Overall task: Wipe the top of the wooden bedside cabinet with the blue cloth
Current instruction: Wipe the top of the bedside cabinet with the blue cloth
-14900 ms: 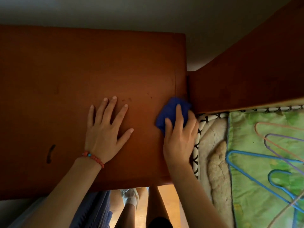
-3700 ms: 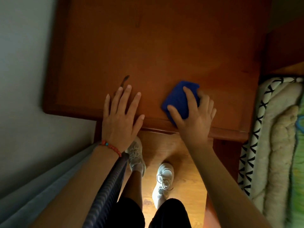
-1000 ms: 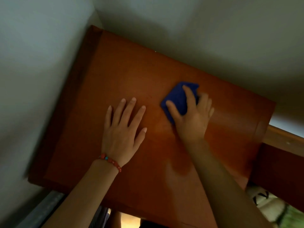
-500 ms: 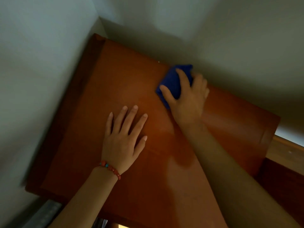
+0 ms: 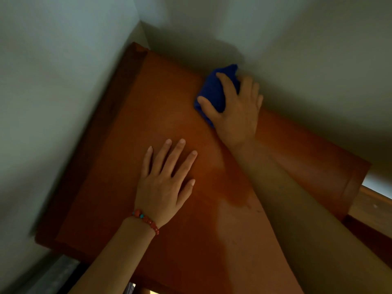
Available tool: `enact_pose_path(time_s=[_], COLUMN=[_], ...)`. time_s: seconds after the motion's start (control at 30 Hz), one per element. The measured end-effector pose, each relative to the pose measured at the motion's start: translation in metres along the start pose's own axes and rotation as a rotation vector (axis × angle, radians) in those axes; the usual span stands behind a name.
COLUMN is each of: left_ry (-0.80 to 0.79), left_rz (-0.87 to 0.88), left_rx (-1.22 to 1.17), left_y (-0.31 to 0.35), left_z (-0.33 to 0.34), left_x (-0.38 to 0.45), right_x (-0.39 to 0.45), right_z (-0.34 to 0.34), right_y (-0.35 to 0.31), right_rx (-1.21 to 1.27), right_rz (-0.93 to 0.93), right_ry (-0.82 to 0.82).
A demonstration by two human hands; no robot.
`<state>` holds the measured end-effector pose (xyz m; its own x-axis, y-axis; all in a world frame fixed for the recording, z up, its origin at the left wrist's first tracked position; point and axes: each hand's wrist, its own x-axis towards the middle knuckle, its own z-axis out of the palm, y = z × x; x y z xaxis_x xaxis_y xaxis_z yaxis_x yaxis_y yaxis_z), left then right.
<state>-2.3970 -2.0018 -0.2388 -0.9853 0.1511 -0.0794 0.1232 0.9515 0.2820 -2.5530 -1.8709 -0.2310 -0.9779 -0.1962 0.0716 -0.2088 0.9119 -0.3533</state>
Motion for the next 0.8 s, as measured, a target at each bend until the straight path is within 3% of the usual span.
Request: enact_pose_path(time_s=[0.13, 0.3, 0.4, 0.57, 0.8], left_ry=[-0.019, -0.01, -0.011, 0.011, 0.022], left_rz=[-0.014, -0.155, -0.231, -0.217, -0.226], left_rx=[-0.006, -0.009, 0.009, 0.035, 0.013], left_y=[0.0, -0.008, -0.019, -0.028, -0.025], left_z=[-0.004, -0.011, -0.012, -0.005, -0.006], left_x=[-0.002, -0.026, -0.044, -0.049, -0.051], right_x=[-0.023, -0.086, -0.059, -0.011, -0.131], right_z=[-0.006, -0.012, -0.005, 0.004, -0.008], right_y=[0.015, 0.014, 0.009, -0.004, -0.014], right_rx=[0.021, 0.012, 0.017, 0.042, 0.056], right_rz=[0.031, 0.049, 0.011, 0.045, 0.055], right_ry=[0.007, -0.001, 0.005, 0.017, -0.048])
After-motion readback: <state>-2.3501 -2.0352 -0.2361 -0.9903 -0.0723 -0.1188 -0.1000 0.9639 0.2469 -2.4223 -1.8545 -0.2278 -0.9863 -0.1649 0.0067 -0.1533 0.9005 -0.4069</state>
